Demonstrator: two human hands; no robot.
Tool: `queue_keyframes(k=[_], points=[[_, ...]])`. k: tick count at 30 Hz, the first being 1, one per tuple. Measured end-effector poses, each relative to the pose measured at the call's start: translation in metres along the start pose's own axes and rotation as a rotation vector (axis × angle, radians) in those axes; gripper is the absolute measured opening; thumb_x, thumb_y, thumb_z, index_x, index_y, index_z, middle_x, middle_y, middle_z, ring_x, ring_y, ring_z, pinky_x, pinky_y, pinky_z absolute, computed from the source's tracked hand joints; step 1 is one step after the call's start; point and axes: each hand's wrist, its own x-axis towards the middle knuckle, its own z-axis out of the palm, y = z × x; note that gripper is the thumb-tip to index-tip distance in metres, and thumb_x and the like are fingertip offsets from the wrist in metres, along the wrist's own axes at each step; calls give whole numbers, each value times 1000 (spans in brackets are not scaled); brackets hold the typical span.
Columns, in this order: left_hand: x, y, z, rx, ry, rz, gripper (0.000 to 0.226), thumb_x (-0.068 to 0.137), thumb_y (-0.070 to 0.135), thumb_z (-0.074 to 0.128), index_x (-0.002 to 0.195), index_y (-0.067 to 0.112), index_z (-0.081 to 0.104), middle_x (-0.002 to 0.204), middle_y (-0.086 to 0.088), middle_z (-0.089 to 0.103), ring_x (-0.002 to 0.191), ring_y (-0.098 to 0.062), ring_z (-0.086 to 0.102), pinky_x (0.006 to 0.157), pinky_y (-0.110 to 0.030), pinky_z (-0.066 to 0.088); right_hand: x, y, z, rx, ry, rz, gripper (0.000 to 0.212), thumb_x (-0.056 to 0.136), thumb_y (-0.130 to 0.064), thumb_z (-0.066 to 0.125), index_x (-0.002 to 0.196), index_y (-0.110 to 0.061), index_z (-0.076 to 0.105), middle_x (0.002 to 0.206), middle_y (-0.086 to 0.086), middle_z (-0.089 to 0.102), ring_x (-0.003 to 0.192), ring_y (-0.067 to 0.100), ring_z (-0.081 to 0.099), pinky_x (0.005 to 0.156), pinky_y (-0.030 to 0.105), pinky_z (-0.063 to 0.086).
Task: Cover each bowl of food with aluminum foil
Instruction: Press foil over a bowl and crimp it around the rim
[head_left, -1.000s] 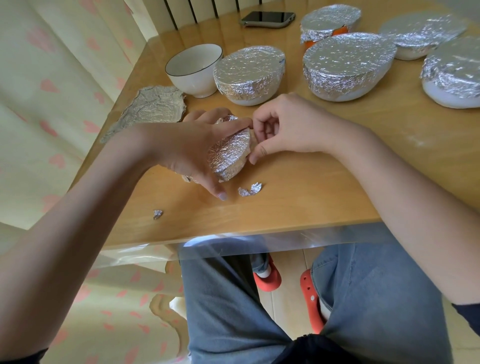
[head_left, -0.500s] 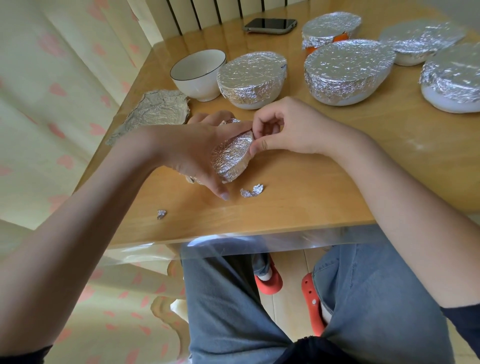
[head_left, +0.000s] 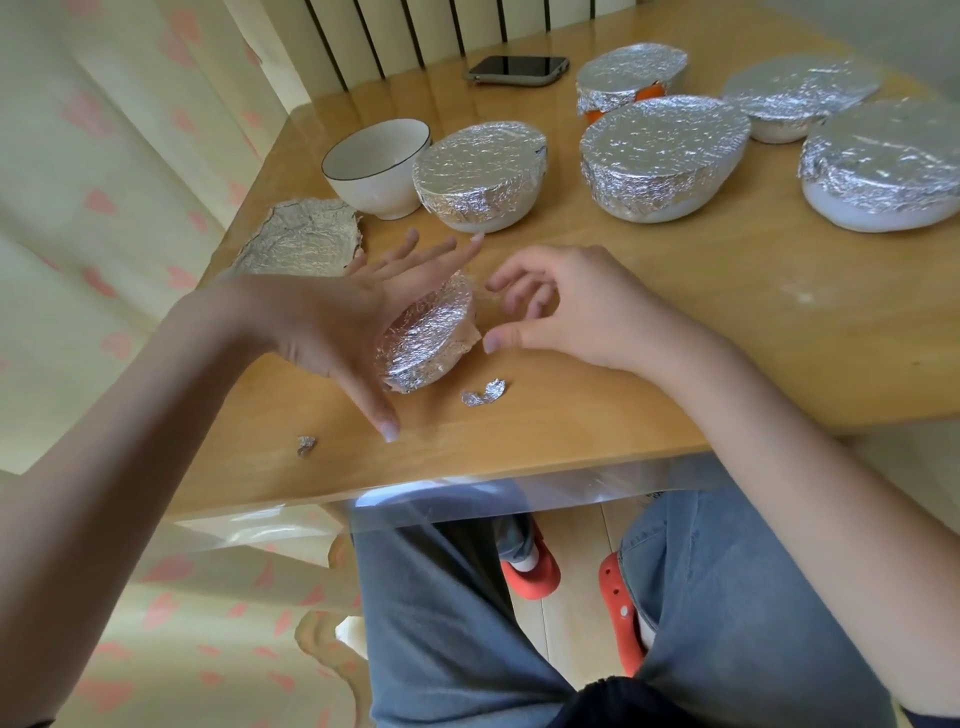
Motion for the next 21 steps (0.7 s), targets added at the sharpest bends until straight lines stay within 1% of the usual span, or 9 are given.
queue_keyframes(k=[2, 4, 6, 9, 11, 14, 18, 19, 21], points=[[-2, 3, -1, -41, 45, -3, 145, 38, 78, 79, 132, 66, -31, 147, 31, -35, 136, 1, -39, 114, -37, -16, -2, -3, 3, -50, 29, 9, 56, 59, -50, 83, 106, -26, 64, 89, -13, 65, 69, -2, 58, 73, 17, 47], [-1, 4, -3, -64, 94, -29, 131, 37, 89, 64, 130, 71, -26, 148, 32, -33, 139, -2, -35, 116, -42, -13, -2, -6, 7, -94, 42, -11, 53, 60, -50, 83, 103, -25, 66, 85, -14, 64, 66, -5, 55, 72, 19, 48], [2, 1, -3, -56, 91, -54, 125, 34, 95, 57, 129, 74, -20, 147, 36, -27, 141, -2, -30, 117, -45, -7, 2, -8, 11, -106, 54, -37, 45, 61, -47, 84, 96, -23, 68, 79, -13, 64, 61, -6, 53, 71, 23, 49], [5, -5, -1, -94, 62, -30, 119, 32, 97, 59, 126, 79, -12, 152, 38, -10, 144, 6, -9, 119, -37, 5, 12, -8, 10, -101, 37, -70, 38, 61, -38, 86, 89, -18, 70, 71, -13, 62, 59, -2, 53, 68, 26, 51], [6, -9, 0, -93, 68, -10, 115, 35, 97, 59, 124, 81, -12, 156, 33, -4, 145, 3, -2, 120, -35, 8, 18, -8, 8, -98, 3, -95, 35, 60, -31, 88, 85, -13, 71, 70, -9, 63, 60, 1, 54, 67, 25, 49], [5, -10, 0, -94, 62, -2, 111, 35, 99, 57, 121, 82, -10, 153, 34, -1, 145, 3, 0, 121, -37, 9, 27, -9, 3, -96, -60, -112, 29, 58, -24, 89, 77, -11, 70, 68, -5, 65, 61, 6, 57, 61, 20, 45], [2, -6, 0, -128, 56, 5, 108, 31, 101, 52, 121, 79, -4, 138, 48, 3, 136, 11, 3, 114, -25, 8, 38, -12, -4, -150, -138, -162, 20, 62, -17, 86, 70, -10, 69, 64, -3, 65, 58, 4, 54, 57, 19, 41], [2, -5, 0, -130, 66, 9, 108, 31, 101, 52, 122, 78, -2, 137, 50, 4, 136, 10, 4, 113, -25, 9, 41, -13, -6, -170, -156, -171, 18, 63, -17, 85, 69, -10, 70, 63, -2, 64, 57, 4, 52, 56, 19, 39], [3, -7, 1, -118, 80, 15, 108, 35, 100, 52, 127, 77, 1, 143, 44, 7, 141, 4, 5, 118, -32, 12, 47, -17, -10, -225, -171, -182, 17, 60, -24, 85, 64, -15, 71, 54, -5, 59, 52, 5, 47, 50, 19, 33]])
